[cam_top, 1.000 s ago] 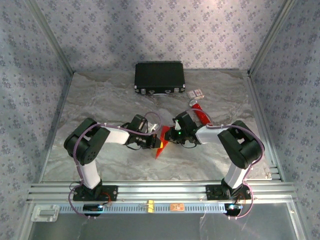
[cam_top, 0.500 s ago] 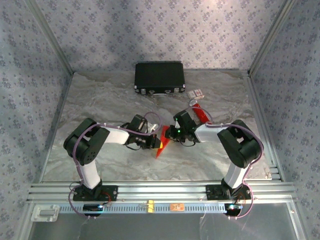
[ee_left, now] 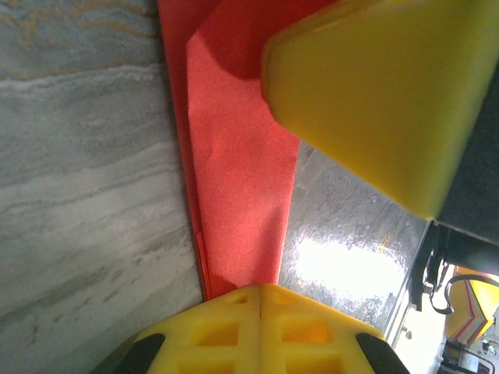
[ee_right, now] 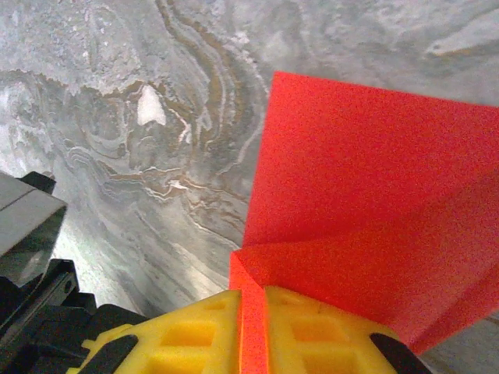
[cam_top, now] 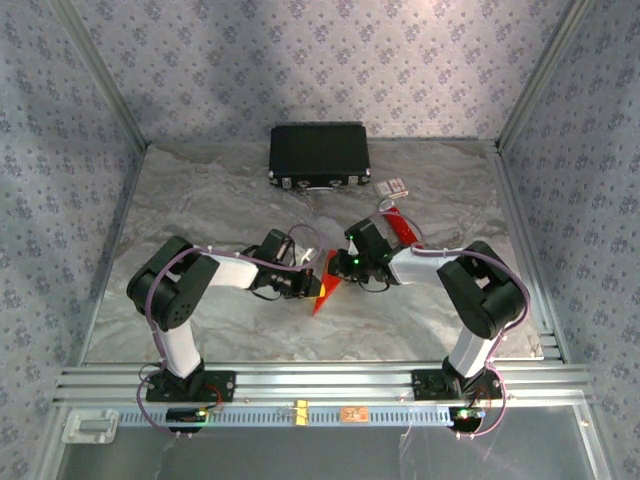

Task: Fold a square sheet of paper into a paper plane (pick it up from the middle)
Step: Fold the wing for the fifth time at the center of the table.

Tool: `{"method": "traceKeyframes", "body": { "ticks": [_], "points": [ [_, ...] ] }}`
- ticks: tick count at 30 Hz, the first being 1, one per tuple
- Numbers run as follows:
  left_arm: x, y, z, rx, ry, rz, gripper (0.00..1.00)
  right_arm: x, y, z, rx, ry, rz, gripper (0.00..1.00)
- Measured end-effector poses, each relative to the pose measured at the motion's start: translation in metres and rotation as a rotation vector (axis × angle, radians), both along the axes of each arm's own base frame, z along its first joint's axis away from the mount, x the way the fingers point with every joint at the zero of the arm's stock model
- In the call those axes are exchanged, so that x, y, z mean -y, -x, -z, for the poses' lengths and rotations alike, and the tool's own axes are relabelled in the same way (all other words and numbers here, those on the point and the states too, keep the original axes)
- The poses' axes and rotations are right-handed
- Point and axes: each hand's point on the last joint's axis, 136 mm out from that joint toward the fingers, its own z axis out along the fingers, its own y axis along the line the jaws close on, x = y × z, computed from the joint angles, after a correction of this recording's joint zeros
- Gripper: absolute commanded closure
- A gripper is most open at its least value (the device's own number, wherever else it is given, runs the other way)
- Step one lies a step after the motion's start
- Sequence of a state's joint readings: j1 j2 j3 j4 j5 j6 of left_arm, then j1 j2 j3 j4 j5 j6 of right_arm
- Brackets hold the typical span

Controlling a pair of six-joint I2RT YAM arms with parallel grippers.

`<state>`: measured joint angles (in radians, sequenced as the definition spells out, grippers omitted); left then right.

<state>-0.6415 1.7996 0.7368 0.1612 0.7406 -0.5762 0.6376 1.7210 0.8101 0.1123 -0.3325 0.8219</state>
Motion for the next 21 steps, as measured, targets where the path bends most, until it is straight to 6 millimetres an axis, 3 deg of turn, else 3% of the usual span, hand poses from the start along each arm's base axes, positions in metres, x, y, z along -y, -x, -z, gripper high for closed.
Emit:
{"method": "traceKeyframes", "body": {
  "ticks": [7, 16, 21],
  "points": [
    [-0.001, 0.001, 0.0, -0.004, -0.006, -0.001, 1.0, 0.007, -0.006, 0.013, -0.022, 0.071, 0.03, 0.87],
    [-0.01, 0.006, -0.001, -0.04, -0.058, -0.032, 1.0, 0.003, -0.007, 0.013, -0.021, 0.036, 0.022, 0.88],
    [-0.014, 0.009, -0.013, -0.055, -0.073, -0.054, 1.0, 0.002, -0.007, 0.013, -0.02, 0.021, 0.019, 0.88]
  ]
}}
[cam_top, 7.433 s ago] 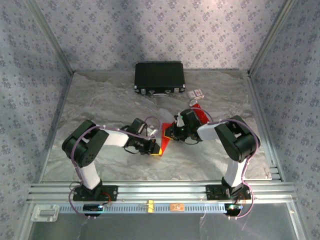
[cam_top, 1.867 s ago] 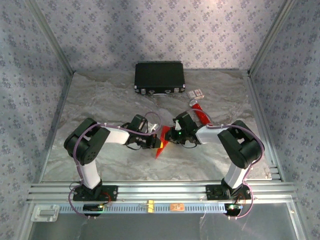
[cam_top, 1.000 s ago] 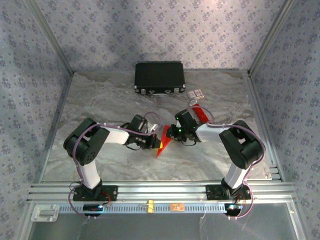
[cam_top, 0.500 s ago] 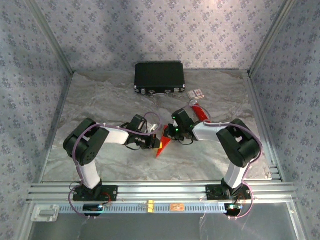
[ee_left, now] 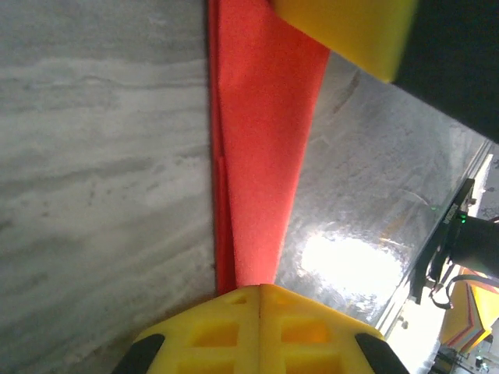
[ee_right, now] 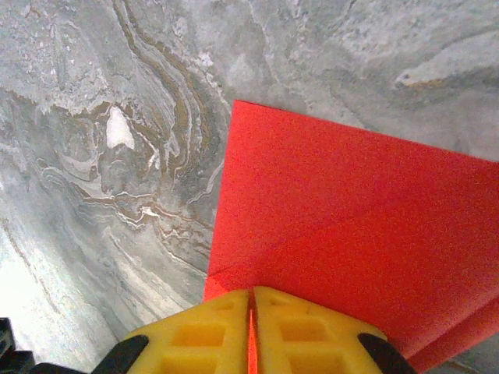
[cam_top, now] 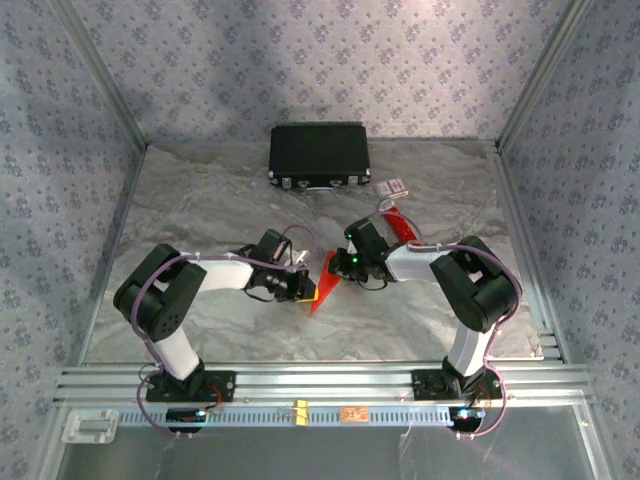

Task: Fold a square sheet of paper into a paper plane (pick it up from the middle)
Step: Fold the wing for the fifth time at the center of the table.

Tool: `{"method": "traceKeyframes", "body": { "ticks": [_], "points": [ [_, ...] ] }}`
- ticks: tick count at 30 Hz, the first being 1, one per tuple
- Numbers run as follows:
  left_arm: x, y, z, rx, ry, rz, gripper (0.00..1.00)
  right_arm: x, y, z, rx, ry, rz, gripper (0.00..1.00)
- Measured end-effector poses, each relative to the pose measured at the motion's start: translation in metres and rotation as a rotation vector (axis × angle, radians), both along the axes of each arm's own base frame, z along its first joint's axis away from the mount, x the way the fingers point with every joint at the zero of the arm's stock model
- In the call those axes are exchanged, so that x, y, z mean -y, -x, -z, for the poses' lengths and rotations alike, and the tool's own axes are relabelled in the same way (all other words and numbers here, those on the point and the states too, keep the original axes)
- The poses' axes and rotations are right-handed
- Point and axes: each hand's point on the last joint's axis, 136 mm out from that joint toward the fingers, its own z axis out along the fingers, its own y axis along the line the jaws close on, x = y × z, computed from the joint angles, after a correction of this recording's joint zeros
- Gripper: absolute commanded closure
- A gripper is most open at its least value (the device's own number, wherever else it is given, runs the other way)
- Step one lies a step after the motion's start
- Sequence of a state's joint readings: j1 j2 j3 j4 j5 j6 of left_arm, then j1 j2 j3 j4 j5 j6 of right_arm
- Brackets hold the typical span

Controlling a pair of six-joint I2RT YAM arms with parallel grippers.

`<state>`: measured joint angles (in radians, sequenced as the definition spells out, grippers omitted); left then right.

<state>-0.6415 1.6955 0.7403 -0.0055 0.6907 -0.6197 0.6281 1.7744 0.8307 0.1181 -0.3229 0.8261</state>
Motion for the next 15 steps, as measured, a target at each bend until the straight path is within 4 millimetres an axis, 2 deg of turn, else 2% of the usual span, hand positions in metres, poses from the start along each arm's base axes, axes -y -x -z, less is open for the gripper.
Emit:
{"method": "traceKeyframes", "body": {
  "ticks": [9, 12, 15],
  "points": [
    [0.014, -0.016, -0.022, 0.014, 0.049, -0.03, 1.0, 0.0, -0.001, 0.0, -0.003, -0.026, 0.009, 0.88],
    [0.022, -0.022, -0.023, 0.016, 0.057, -0.029, 1.0, 0.0, 0.0, 0.0, -0.006, -0.036, 0.011, 0.88],
    [0.028, -0.024, -0.014, 0.002, 0.041, -0.027, 1.0, 0.0, -0.001, 0.0, -0.006, -0.046, 0.013, 0.88]
  ]
}}
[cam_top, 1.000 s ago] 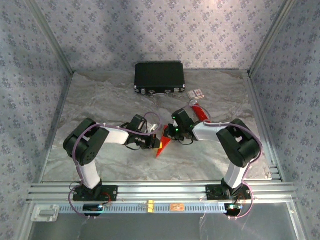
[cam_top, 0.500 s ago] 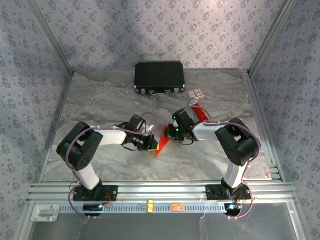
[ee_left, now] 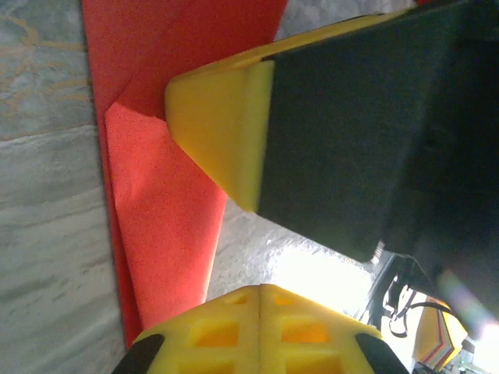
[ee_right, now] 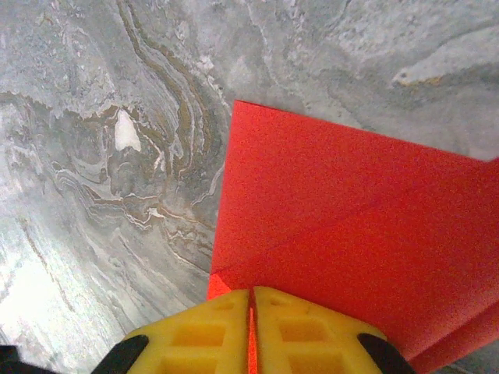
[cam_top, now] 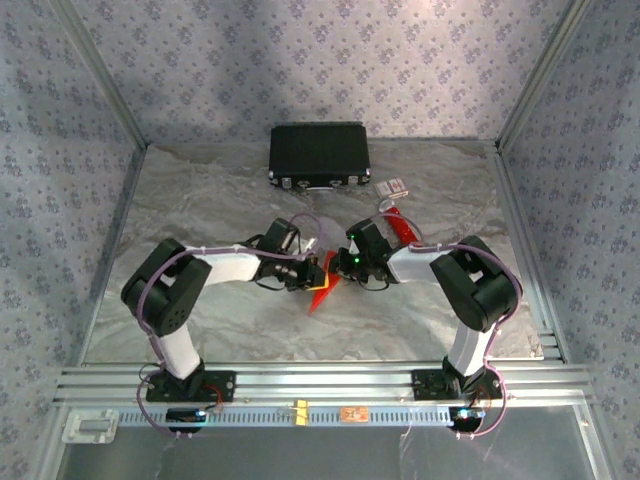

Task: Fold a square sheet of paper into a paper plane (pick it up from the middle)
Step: Fold the wing for the fifth time at the center of the table.

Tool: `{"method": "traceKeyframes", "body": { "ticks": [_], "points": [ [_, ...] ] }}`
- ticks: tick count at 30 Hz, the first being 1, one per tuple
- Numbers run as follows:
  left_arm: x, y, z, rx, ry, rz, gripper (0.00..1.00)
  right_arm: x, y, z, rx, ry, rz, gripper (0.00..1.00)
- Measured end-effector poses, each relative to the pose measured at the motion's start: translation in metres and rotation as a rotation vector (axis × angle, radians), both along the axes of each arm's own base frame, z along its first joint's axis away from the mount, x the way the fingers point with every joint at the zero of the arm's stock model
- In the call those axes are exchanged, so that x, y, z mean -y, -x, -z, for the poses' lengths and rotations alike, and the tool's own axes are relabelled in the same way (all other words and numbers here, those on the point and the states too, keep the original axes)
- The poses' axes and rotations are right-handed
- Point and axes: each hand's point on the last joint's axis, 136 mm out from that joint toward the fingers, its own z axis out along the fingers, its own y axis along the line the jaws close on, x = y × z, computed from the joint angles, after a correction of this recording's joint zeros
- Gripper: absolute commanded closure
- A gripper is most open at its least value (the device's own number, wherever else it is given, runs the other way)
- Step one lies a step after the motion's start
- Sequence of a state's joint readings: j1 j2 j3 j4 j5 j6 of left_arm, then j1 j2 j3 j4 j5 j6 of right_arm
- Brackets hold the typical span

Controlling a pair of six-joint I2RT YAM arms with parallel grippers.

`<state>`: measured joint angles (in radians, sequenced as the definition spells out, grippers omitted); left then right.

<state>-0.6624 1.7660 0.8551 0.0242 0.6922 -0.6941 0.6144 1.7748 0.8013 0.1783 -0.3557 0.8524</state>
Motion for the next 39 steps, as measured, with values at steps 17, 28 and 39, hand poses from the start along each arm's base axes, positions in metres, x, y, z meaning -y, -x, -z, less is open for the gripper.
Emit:
{"method": "traceKeyframes", "body": {
  "ticks": [17, 28, 39],
  "points": [
    [-0.005, 0.005, 0.03, -0.024, -0.048, -0.016, 1.0, 0.01, -0.006, 0.0, -0.01, -0.053, 0.026, 0.87],
    [-0.004, 0.005, 0.029, -0.02, -0.033, -0.016, 1.0, 0.05, -0.035, -0.001, 0.007, -0.031, 0.156, 0.87],
    [-0.004, 0.005, 0.029, -0.02, -0.026, -0.013, 1.0, 0.075, -0.045, -0.002, 0.005, 0.016, 0.234, 0.86]
  ]
}}
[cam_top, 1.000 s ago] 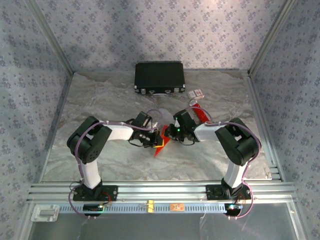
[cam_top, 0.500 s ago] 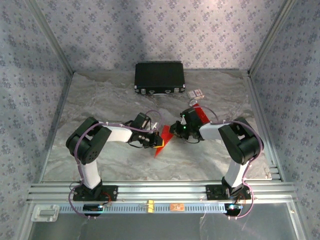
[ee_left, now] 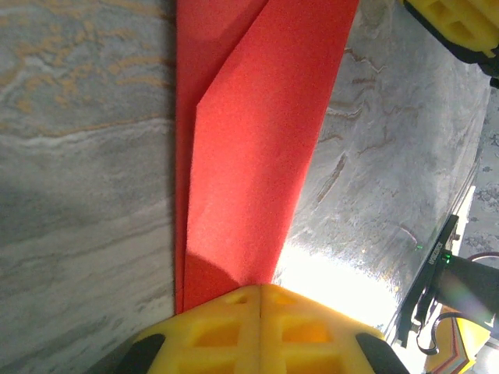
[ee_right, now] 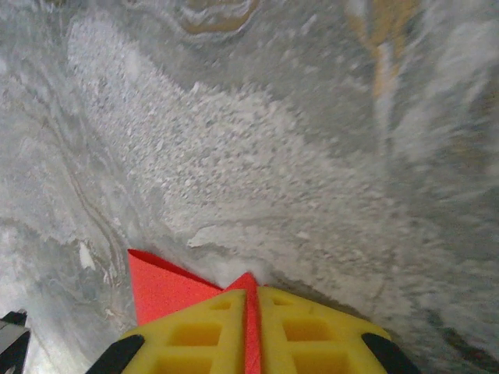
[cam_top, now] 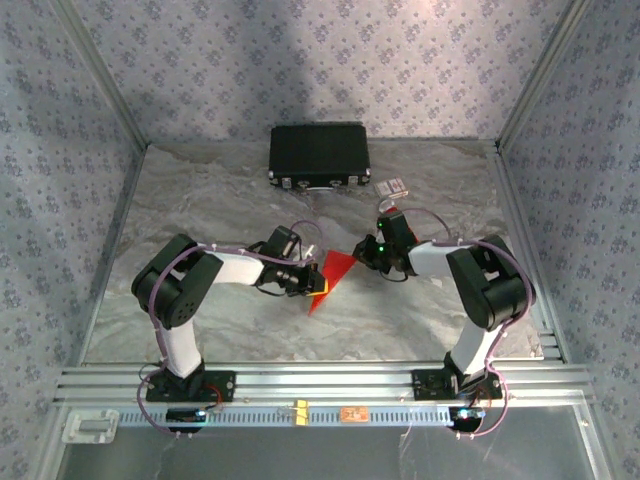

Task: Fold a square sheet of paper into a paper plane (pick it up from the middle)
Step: Fold the wing for the fifth time at the center of the table.

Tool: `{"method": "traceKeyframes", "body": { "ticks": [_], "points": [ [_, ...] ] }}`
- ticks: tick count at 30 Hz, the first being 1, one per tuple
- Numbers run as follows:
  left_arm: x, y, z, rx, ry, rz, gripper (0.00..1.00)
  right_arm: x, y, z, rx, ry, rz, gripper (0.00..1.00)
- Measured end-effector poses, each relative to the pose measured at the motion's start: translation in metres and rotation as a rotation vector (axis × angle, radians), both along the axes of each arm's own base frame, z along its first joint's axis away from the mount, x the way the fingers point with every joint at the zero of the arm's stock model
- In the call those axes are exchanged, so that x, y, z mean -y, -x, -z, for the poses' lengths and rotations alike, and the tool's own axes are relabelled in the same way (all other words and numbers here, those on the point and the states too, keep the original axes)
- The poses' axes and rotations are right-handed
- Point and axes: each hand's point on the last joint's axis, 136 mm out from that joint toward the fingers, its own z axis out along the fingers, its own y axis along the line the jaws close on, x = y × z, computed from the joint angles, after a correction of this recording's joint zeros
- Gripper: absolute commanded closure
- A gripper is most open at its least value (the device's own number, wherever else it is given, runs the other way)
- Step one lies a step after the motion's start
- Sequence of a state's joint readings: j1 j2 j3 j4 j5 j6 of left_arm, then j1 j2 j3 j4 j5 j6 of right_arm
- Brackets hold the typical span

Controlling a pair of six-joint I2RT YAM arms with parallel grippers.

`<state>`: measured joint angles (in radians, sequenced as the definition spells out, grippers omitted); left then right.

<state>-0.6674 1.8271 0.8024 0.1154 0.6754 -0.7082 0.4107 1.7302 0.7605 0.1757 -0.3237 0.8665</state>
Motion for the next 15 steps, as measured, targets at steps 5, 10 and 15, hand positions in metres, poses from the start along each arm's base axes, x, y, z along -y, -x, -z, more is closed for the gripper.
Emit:
{"method": "traceKeyframes", "body": {
  "ticks": [5, 10, 15],
  "points": [
    [0.0, 0.0, 0.0, 0.001, 0.003, 0.0, 1.0, 0.012, -0.005, -0.01, 0.011, 0.045, 0.024, 0.86],
    [0.0, 0.0, 0.0, 0.003, 0.008, 0.0, 1.0, 0.001, -0.002, -0.033, 0.067, 0.045, -0.009, 0.85],
    [0.0, 0.0, 0.0, 0.003, 0.012, 0.001, 1.0, -0.026, 0.012, -0.035, 0.072, 0.015, -0.09, 0.85]
  ]
}}
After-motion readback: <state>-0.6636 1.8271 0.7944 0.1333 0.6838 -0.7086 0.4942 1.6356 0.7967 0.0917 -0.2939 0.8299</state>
